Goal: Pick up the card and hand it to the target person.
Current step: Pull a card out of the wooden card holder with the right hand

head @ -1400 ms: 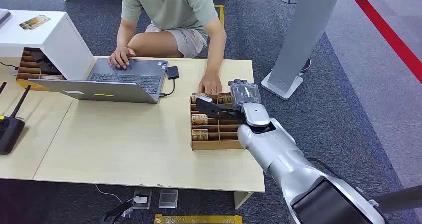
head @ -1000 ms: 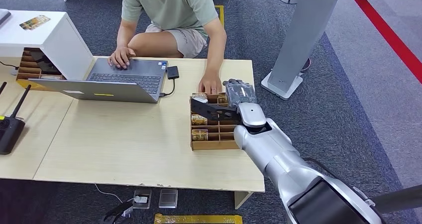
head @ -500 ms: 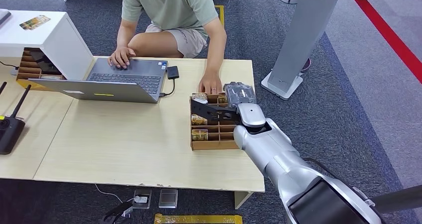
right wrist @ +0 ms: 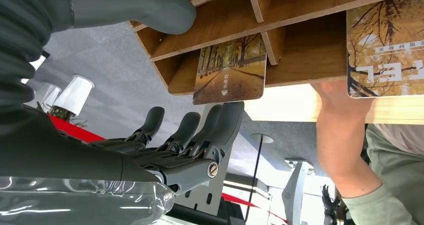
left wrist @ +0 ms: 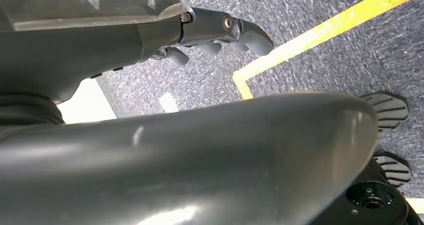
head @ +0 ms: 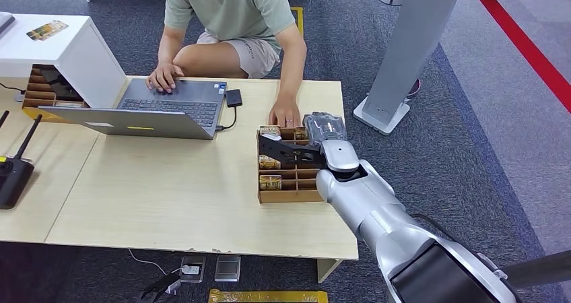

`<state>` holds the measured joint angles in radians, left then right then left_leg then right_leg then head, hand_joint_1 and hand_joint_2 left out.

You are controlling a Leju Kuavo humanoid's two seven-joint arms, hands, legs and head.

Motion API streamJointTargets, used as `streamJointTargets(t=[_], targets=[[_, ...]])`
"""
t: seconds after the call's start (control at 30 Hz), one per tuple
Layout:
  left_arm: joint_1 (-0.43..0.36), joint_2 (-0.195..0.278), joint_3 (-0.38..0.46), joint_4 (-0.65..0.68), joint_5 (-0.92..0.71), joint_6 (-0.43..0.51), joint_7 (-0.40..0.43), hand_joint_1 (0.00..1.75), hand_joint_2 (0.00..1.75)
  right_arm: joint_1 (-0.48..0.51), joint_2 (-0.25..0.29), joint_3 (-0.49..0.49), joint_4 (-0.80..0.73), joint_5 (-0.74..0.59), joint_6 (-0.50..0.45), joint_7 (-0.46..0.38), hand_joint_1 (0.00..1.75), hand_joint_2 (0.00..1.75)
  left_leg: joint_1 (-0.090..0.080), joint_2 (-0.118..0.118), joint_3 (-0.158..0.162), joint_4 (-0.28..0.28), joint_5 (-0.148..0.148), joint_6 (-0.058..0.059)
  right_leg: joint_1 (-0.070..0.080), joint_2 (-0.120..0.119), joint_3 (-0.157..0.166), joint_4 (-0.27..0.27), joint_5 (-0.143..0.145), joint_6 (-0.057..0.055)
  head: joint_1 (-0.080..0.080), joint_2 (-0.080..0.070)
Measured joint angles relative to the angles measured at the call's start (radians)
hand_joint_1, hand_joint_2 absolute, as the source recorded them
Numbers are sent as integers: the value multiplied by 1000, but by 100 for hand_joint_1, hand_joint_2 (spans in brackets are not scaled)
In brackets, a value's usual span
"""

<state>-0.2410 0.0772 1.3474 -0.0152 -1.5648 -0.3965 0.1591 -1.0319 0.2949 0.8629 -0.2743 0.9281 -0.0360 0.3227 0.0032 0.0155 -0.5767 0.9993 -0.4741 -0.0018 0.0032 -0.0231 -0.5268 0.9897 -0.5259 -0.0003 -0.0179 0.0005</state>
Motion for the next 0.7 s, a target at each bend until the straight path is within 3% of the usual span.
streamJointTargets(t=[0.3,0.43,0.57,0.7], targets=[[-2,-1,0,0,0,-1,4,0,0,0,-1,0,0,2,-10,0,78,175,0,0,0,0,0,0,0,0,0,0,0,0,0,0],[-7,-2,-5,0,0,-3,11,0,0,0,-5,0,0,2,-19,0,143,175,0,0,0,0,0,0,0,0,0,0,0,0,0,0],[-11,-4,-12,0,0,-4,17,0,0,0,-10,0,0,3,-41,0,168,175,0,0,0,0,0,0,0,0,0,0,0,0,0,0],[-13,-4,-18,0,0,-5,17,0,0,-1,-12,0,0,4,-49,0,174,175,0,0,0,0,0,0,0,0,0,0,0,0,0,0]])
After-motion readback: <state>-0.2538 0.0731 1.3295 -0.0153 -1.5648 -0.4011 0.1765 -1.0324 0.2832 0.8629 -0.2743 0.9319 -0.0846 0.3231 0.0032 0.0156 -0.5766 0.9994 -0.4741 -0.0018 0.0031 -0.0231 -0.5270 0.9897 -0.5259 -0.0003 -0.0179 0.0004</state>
